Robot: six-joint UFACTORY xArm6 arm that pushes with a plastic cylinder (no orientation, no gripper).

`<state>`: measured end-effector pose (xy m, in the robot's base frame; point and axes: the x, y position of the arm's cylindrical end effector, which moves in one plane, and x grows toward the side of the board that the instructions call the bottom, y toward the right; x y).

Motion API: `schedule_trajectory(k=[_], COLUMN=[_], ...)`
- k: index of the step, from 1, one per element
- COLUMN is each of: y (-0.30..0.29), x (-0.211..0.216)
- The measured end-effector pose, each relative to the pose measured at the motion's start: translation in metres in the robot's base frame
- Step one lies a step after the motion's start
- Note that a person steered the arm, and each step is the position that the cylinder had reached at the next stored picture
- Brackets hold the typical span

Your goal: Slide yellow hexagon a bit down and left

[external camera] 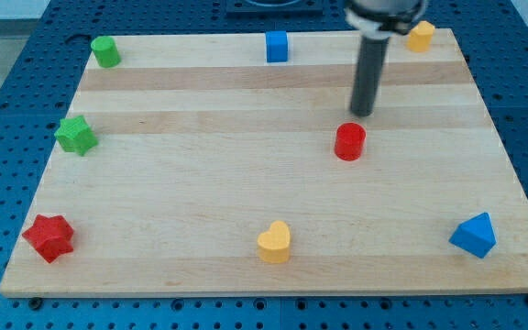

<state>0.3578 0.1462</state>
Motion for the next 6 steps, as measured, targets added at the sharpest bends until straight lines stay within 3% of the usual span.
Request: schedule_trajectory(k=[2, 3, 4, 5, 6], y=[0.159, 0.198, 0.18, 0.129, 0.068], x=[-0.092, -0.141, -0.166, -0.162, -0.127])
